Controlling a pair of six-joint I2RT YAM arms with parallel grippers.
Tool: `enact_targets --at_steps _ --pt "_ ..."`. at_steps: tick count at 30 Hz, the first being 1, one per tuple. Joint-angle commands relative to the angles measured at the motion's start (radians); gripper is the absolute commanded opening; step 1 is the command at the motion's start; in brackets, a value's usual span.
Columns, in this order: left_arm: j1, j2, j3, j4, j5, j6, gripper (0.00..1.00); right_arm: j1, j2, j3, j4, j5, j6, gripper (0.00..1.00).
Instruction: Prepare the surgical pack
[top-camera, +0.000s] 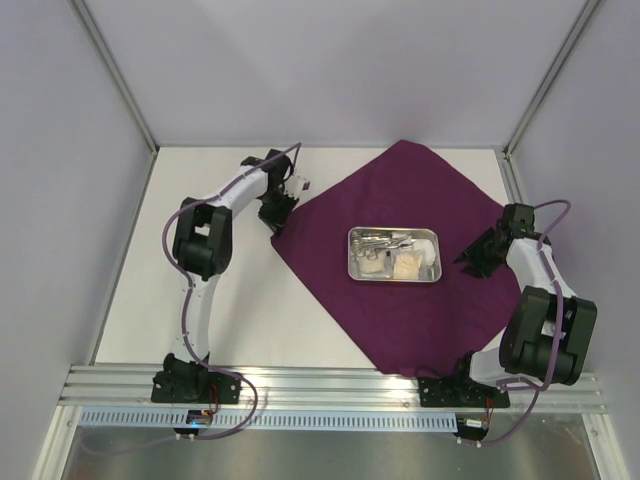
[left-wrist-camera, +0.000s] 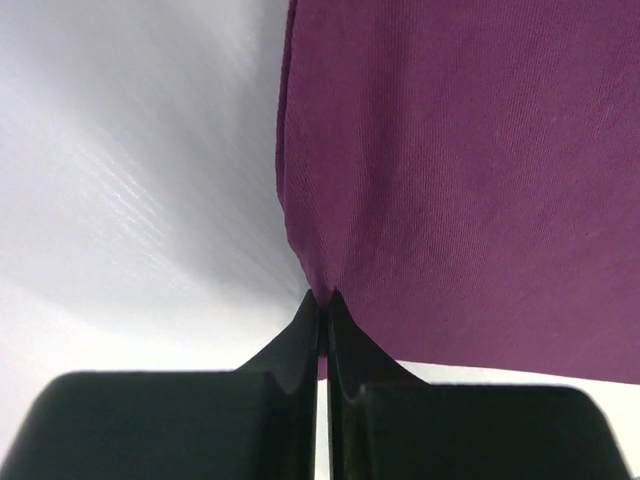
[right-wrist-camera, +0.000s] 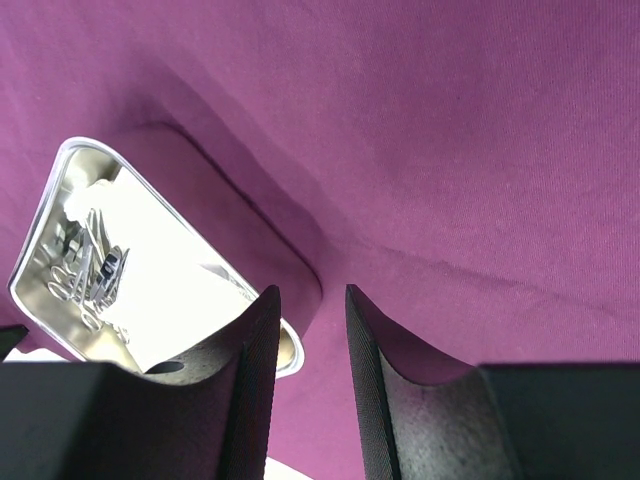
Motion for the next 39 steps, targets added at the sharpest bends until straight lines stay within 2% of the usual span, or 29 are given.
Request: enact_targets --at_steps 1,11,14,19,23,24,25,30,34,39 --pt "0.040 0.004 -0.026 0.009 0.006 0.005 0.00 -0.005 -0.030 -0.001 0.017 0.009 -0.012 0.35" --pt "0.264 -0.092 -0.127 0.044 -0.071 0.048 0.00 0.001 -0.021 -0.001 0.045 -0.098 -0.049 0.37" --pt "0.328 -0.108 -0.135 0.046 -0.079 0.063 0.00 0.030 -0.007 0.014 0.060 -0.124 -0.058 0.38" --pt "0.423 -0.123 -0.133 0.063 -0.122 0.113 0.00 0.159 0.021 0.041 0.147 -0.193 -0.074 0.39" --pt "0.445 -0.120 -0.122 0.057 -0.143 0.153 0.00 0.285 0.100 0.099 0.223 -0.236 -0.078 0.38" --pt "0.445 -0.121 -0.121 0.055 -0.143 0.161 0.00 0.367 0.128 0.146 0.240 -0.248 -0.080 0.38" --pt "0.443 -0.124 -0.119 0.055 -0.142 0.161 0.00 0.392 0.177 0.169 0.247 -0.268 -0.081 0.38" --pt "0.445 -0.125 -0.102 0.040 -0.140 0.149 0.00 0.515 0.297 0.295 0.286 -0.285 -0.078 0.45" --pt "0.443 -0.129 -0.099 0.035 -0.125 0.140 0.00 0.560 0.383 0.366 0.243 -0.233 -0.094 0.45" --pt "0.445 -0.131 -0.098 0.026 -0.099 0.137 0.00 0.567 0.433 0.398 0.175 -0.170 -0.124 0.38"
